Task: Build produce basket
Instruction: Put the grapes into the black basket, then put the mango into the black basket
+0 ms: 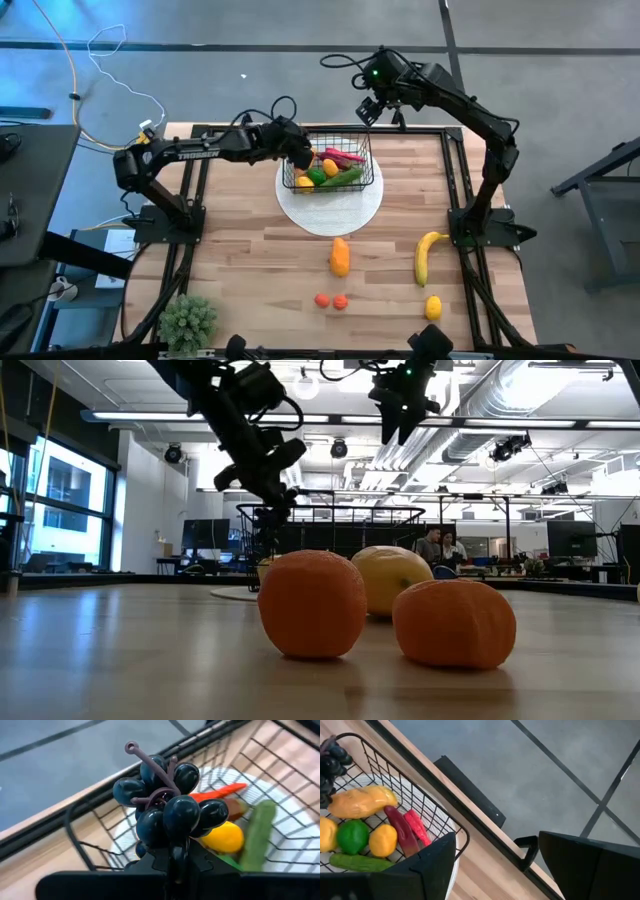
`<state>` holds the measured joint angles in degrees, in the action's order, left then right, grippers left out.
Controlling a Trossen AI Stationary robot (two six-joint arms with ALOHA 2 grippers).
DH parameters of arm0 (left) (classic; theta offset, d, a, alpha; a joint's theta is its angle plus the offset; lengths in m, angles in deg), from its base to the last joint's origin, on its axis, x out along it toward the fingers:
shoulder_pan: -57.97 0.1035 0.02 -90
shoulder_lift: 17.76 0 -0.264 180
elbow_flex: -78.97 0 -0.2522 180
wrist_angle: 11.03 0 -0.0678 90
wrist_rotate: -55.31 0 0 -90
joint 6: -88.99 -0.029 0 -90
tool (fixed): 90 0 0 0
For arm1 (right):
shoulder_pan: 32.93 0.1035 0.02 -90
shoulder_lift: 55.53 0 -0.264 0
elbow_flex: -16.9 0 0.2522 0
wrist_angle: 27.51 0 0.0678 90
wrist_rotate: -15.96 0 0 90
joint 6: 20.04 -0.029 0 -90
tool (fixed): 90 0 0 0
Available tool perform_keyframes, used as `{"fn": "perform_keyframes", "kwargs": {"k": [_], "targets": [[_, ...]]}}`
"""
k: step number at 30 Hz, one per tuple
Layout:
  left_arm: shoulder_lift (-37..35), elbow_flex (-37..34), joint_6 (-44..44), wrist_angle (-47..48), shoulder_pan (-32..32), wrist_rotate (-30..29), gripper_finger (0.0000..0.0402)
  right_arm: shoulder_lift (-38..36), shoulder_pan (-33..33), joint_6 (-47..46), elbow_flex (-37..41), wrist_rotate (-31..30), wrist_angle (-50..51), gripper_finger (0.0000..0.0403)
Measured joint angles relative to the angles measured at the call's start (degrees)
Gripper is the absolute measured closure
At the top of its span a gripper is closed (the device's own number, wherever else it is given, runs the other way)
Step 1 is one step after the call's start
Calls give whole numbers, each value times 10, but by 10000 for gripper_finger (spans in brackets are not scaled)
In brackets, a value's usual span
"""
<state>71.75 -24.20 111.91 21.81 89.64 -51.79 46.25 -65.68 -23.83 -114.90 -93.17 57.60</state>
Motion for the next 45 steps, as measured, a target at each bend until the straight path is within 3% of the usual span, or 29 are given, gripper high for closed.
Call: {"fn": "perform_keyframes", "kwargs": {"k": [25, 32, 45], "targets": [[0, 0, 5, 3, 35, 30, 238, -7, 0, -4, 0, 2, 19, 137], [-17, 0, 4, 2, 49, 66, 233, -31, 3, -39, 0, 14, 35, 137], [-139, 1, -78, 33, 52, 113, 236, -50, 60, -156, 0, 132, 139, 137]]}}
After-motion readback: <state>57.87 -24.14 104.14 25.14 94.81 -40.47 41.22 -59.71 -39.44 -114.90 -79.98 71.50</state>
